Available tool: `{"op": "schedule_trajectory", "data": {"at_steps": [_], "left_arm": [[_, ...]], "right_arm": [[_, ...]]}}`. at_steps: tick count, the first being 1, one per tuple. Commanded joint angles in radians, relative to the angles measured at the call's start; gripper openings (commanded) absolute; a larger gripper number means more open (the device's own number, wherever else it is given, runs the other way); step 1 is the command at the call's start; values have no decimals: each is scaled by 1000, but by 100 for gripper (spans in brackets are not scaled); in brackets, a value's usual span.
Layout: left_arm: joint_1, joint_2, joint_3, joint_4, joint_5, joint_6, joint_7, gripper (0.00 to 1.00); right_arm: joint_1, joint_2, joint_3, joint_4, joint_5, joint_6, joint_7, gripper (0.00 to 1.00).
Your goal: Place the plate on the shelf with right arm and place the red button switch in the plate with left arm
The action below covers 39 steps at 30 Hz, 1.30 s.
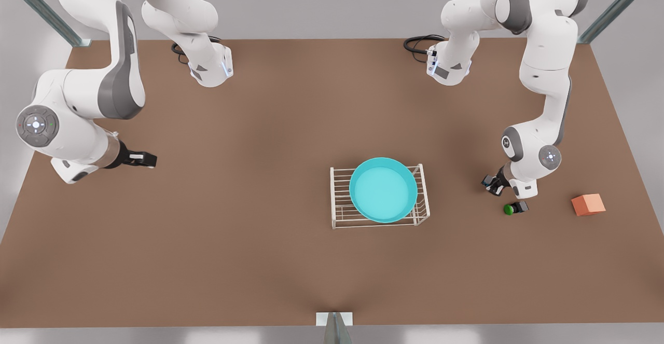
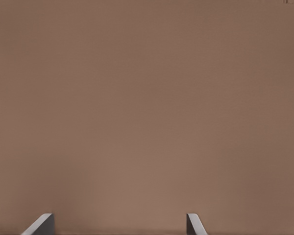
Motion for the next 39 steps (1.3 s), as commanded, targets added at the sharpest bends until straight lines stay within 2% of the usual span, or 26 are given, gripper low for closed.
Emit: {"op": "schedule_trajectory", "data": {"at_steps": [1,5,7,11,14,17,22,23,25,27,29,34,35,36,39], "left_arm": [[-1,-2,0,0,-4,0,-39,41],[28,-16,0,-1,-4,-8,-37,39],[39,-64,0,-1,-4,-88,-37,39],[-38,-151,-1,25,-4,-206,-78,39],[-53,-157,-52,272,-7,-548,-197,40],[-114,-157,-73,418,-3,-698,-252,40],[-243,-194,-179,482,34,-700,-263,40],[-262,-191,-237,484,39,-695,-264,40],[-315,-128,-282,580,43,-663,-362,40],[-386,-79,-287,591,45,-570,-468,40],[-387,-25,-291,591,37,-484,-511,40],[-414,19,-293,554,39,-425,-505,40],[-414,19,-291,554,33,-424,-503,63],[-410,19,-291,554,30,-422,-503,100],[-387,-12,-288,560,28,-445,-494,100]], "right_arm": [[0,-1,0,1,2,-3,-139,100],[0,-1,0,1,3,-3,-141,100],[0,-2,0,-1,3,-3,-141,100],[19,-42,-29,-35,-9,-13,-133,100],[9,-35,-36,-25,3,-22,-126,100],[-36,-35,-42,24,0,-13,-144,100],[-42,-25,-40,42,7,-20,-139,100],[-42,-25,-40,42,-1,-20,-141,100],[-42,-21,-40,45,-1,-19,-141,100],[-40,-19,-40,47,-3,-19,-141,100],[-40,-21,-40,47,-4,-20,-141,100],[-42,-18,-40,47,-3,-19,-141,100],[-40,-18,-40,51,-1,-19,-141,100],[-42,-18,-40,56,2,-19,-142,100],[-42,-16,-40,56,0,-19,-142,100]]}}
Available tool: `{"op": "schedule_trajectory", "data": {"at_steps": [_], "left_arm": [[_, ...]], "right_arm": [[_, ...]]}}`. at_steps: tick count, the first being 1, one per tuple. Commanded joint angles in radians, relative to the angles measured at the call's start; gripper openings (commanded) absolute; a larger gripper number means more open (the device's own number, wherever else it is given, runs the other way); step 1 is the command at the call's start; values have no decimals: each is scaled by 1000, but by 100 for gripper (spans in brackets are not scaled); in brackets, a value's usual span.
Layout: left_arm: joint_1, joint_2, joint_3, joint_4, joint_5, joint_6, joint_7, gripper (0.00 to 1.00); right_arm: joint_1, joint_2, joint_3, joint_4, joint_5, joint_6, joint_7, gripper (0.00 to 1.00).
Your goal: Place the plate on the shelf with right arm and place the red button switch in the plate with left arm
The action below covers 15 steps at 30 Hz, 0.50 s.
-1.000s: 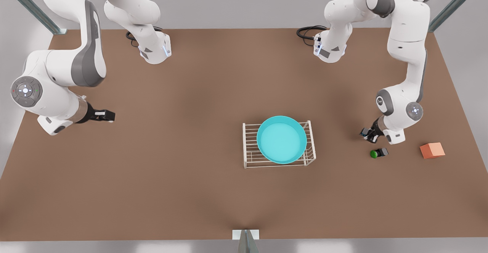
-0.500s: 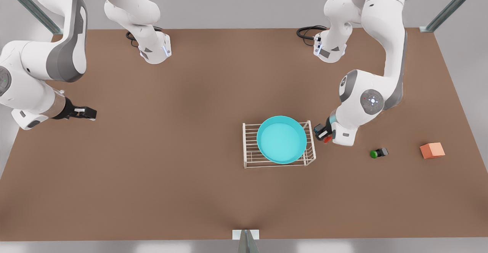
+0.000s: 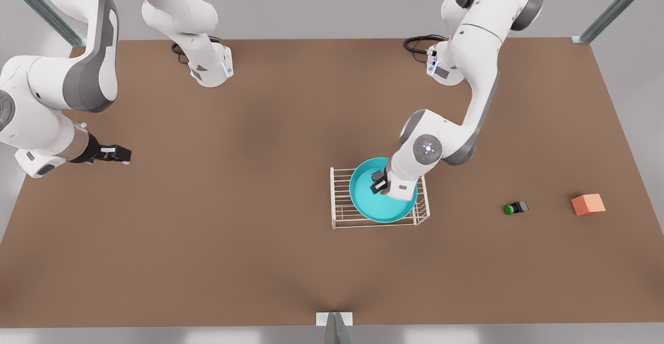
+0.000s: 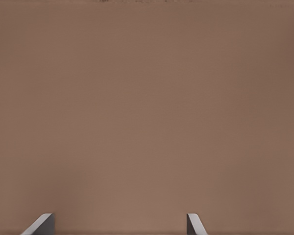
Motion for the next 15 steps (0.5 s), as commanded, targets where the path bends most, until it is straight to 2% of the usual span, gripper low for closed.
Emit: {"op": "schedule_trajectory", "data": {"at_steps": [1,3,5,8,10,12,15], "left_arm": [[21,-31,6,5,3,-49,-115,100],[23,-87,77,104,15,-289,-6,100],[33,-127,129,193,78,-434,136,100],[90,-140,132,296,130,-653,1004,100],[179,-165,152,309,129,-687,1308,100],[187,-208,146,296,127,-690,1379,100],[195,-193,123,302,101,-710,1210,100]], "right_arm": [[1,0,0,0,1,0,-18,100],[0,-2,0,2,3,0,-18,100],[0,-2,0,3,6,0,-20,100],[0,-2,0,5,4,0,-18,100],[1,-2,0,5,10,0,-18,100],[0,0,0,5,6,0,-20,100],[0,0,0,5,6,0,-20,100]]}}
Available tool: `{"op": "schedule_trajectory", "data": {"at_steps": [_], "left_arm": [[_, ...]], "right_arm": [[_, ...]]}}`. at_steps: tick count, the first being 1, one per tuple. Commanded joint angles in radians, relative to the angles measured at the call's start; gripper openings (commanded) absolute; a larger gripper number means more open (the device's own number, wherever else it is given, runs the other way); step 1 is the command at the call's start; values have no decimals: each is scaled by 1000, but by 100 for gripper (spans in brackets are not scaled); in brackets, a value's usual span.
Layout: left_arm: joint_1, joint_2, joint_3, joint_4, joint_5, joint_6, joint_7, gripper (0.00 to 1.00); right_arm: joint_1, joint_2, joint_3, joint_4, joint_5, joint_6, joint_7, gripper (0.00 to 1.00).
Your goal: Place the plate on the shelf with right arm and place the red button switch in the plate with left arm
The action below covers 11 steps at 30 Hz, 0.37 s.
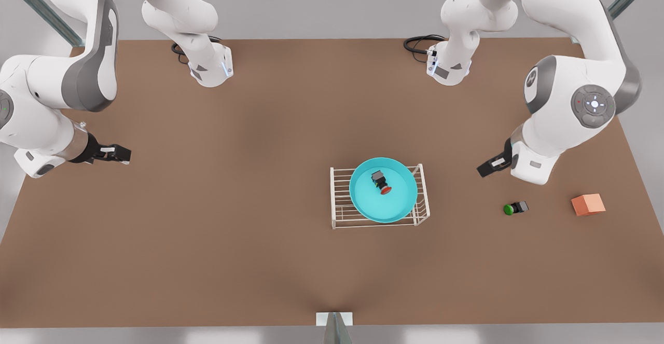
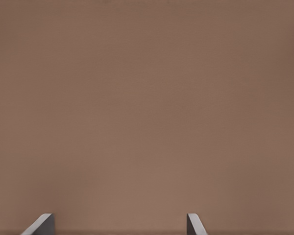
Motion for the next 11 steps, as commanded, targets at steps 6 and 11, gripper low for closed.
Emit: {"op": "schedule_trajectory", "data": {"at_steps": [6,11], "left_arm": [[14,6,-2,-1,-7,-24,695,100],[21,8,0,-2,-7,-28,695,100]], "right_arm": [[0,0,-1,-6,-8,-2,-11,100],[-1,26,0,16,1,-2,-11,100]]}}
